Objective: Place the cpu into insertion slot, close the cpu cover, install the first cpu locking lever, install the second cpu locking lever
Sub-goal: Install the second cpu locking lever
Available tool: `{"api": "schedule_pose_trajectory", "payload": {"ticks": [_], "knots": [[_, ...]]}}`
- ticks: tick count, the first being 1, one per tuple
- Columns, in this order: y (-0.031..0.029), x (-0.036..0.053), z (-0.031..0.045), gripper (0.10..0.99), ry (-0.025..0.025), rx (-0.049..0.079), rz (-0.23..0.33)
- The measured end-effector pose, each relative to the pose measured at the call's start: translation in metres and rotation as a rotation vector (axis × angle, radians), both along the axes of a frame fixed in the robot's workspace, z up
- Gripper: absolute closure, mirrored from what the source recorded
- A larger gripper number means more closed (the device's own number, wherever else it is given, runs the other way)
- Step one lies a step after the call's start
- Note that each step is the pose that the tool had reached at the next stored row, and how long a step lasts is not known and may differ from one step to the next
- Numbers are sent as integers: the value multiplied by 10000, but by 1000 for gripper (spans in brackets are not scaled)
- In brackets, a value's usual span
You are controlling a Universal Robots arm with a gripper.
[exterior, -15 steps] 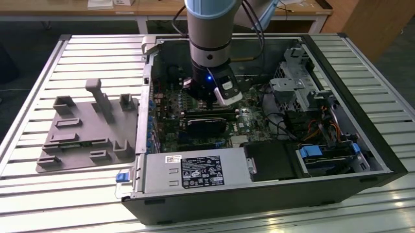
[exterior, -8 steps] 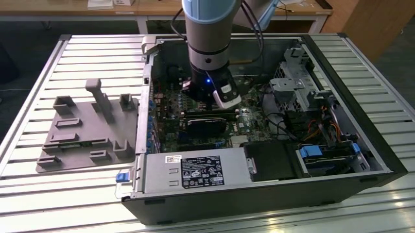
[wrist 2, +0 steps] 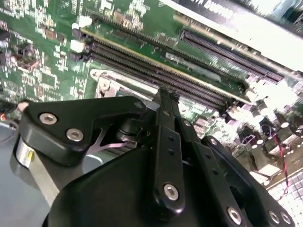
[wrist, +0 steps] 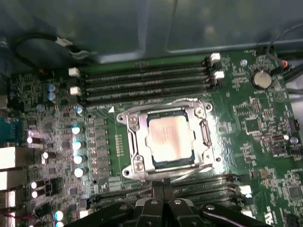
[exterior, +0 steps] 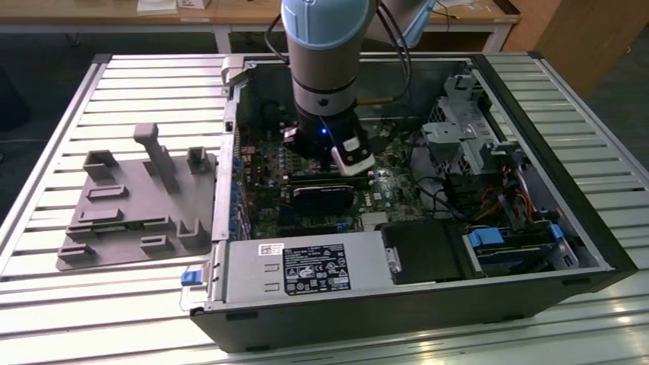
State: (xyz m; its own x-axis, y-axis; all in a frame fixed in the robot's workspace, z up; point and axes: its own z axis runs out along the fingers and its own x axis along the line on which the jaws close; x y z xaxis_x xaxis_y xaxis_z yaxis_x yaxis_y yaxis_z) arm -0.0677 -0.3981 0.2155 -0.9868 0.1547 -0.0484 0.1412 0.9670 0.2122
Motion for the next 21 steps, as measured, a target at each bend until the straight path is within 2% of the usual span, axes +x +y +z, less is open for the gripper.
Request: {"api": "schedule_pose_trajectory", "payload": {"ticks": [2, 8, 16, 21], "knots": [[-7, -13, -4, 980, -22, 142, 0], [-49, -57, -17, 980, -79, 300, 2], [-72, -126, -69, 980, -192, 635, 2], [-79, -177, -99, 980, -248, 916, 2]]}}
